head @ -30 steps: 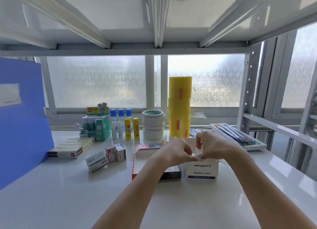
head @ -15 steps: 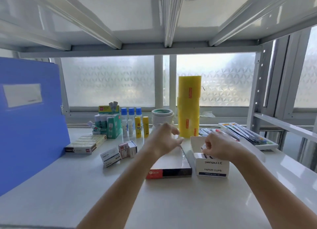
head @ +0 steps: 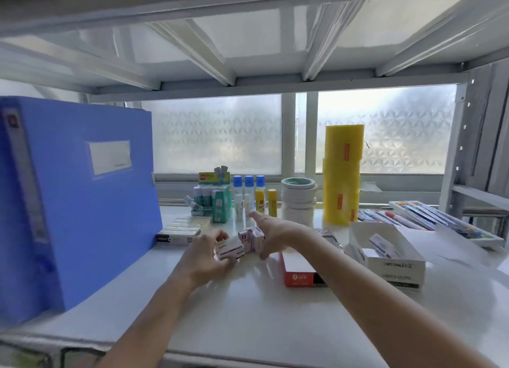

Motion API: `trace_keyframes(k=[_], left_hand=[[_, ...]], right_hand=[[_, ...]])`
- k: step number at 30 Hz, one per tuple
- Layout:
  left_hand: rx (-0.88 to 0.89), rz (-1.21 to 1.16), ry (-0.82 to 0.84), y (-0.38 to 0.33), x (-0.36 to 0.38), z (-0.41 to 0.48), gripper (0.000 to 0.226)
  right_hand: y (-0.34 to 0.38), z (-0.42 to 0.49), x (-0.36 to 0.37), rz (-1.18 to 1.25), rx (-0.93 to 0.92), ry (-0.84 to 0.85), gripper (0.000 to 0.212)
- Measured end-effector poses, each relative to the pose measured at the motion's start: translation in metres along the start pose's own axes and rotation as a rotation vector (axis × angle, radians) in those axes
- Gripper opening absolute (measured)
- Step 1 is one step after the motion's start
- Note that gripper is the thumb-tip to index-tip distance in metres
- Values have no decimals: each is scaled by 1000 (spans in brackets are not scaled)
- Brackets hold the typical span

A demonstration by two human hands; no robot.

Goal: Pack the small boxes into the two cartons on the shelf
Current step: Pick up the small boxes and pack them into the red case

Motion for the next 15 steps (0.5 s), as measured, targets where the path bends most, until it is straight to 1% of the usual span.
trace_keyframes(k=[1,3,4,7,9,11,13,15], left_hand=[[35,15,-22,0,0,-1,38],[65,52,-42,1,1,-4,36],[67,63,-47,1,2,-5,36],[52,42,-115,1,0,-1,40],[52,-17,-185,-2,-6,-1,39],[54,-83,-261,-5,-14,-3,37],[75,-133,-314,-13,-22,-5,38],[154,-176,-301,-35,-23,-7,40]], right_hand=[[-2,9,2,-6,15,21,100],[-8,21,6,-1,-2,29,84],[-11,22,6,5,-18,6,77],[-21,20,0,18,-92,-143,65],[-23,12,-13,41,-188,-251,61],[-27,-6,-30,138,-273,-351,55],[-36,-32,-50,232,-315,-442,52],[-51,-62,-71,308,-305,-476,54]])
Point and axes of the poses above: each hand's wrist, its own z-axis towards the middle knuckle, its own x-axis out of the palm, y = z × x, the point moved 5 cm from there along z, towards the middle knuckle, and after that the axes turned 5 degrees about -x, right-handed, at the moved point
